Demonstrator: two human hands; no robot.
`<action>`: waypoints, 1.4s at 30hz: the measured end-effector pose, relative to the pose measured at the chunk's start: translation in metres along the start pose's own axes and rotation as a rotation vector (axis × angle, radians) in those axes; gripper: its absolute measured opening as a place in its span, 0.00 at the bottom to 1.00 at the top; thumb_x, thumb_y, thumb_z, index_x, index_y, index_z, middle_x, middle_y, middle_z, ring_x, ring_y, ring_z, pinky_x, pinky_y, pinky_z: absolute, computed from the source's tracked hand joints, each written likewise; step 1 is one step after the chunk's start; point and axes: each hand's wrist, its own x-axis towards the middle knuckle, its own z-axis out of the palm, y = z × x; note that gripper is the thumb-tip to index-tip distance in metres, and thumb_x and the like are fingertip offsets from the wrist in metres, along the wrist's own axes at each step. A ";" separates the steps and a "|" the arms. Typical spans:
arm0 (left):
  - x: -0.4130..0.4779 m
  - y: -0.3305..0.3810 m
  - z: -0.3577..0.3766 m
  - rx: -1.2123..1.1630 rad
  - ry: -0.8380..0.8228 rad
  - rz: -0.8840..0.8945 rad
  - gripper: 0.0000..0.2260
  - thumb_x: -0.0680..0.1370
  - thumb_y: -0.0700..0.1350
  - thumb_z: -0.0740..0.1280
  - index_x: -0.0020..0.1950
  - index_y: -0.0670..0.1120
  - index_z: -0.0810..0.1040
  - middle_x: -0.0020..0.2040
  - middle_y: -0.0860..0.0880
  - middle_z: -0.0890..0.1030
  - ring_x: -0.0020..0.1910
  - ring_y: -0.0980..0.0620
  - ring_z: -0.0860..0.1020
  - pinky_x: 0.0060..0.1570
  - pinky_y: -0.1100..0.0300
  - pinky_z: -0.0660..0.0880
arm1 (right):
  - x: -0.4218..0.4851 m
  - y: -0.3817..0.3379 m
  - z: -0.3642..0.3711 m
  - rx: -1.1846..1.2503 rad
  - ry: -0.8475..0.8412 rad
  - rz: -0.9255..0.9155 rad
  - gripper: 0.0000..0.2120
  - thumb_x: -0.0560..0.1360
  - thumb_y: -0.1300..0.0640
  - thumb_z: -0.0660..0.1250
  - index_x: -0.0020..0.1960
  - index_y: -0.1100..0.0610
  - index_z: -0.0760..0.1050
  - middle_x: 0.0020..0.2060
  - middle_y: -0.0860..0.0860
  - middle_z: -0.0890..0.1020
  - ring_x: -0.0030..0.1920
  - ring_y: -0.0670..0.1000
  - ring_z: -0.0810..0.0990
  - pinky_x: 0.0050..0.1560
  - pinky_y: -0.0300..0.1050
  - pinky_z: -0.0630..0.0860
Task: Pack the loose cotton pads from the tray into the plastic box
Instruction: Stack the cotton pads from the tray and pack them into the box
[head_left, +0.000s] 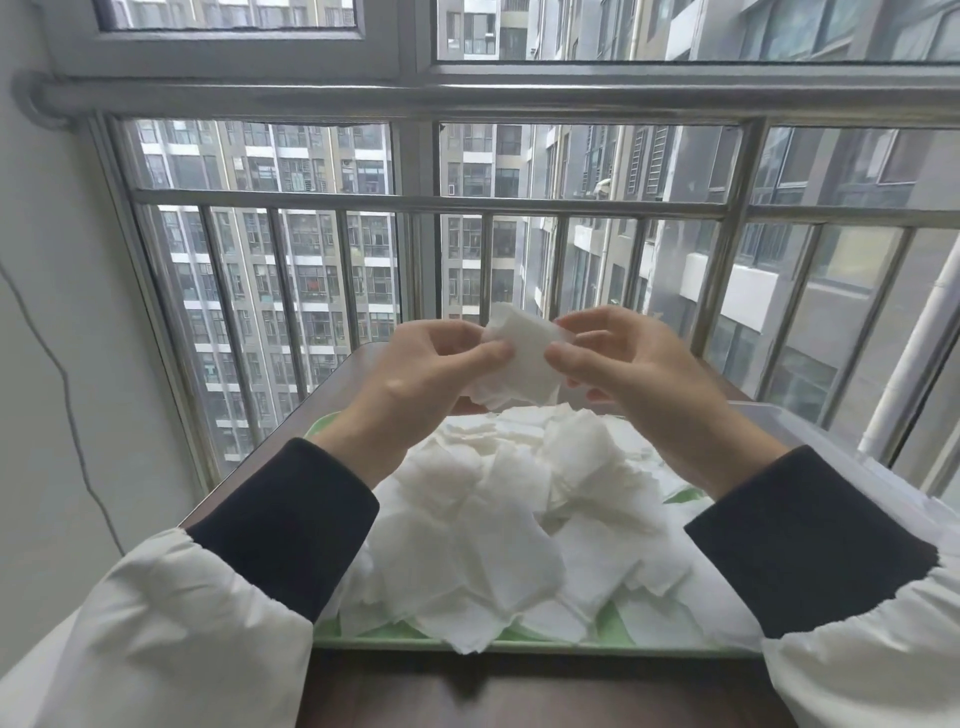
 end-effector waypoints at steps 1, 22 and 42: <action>0.000 0.000 0.001 -0.003 -0.023 0.007 0.05 0.78 0.43 0.72 0.49 0.43 0.85 0.45 0.44 0.87 0.46 0.46 0.86 0.42 0.58 0.83 | -0.001 0.000 0.000 0.012 -0.015 0.011 0.18 0.68 0.45 0.75 0.55 0.51 0.80 0.43 0.47 0.85 0.41 0.45 0.83 0.40 0.33 0.77; -0.002 0.001 0.008 0.029 -0.133 -0.030 0.20 0.77 0.59 0.68 0.51 0.42 0.84 0.45 0.43 0.85 0.45 0.44 0.85 0.41 0.58 0.81 | -0.001 0.005 0.001 0.176 0.003 -0.016 0.09 0.72 0.62 0.75 0.49 0.64 0.80 0.37 0.57 0.84 0.35 0.52 0.76 0.32 0.39 0.73; 0.001 -0.005 0.005 0.165 0.070 0.016 0.14 0.77 0.34 0.72 0.55 0.51 0.79 0.51 0.42 0.83 0.50 0.37 0.83 0.51 0.41 0.82 | 0.001 0.020 -0.011 -0.761 -0.032 0.114 0.09 0.70 0.42 0.76 0.42 0.46 0.80 0.37 0.41 0.80 0.40 0.44 0.80 0.40 0.44 0.78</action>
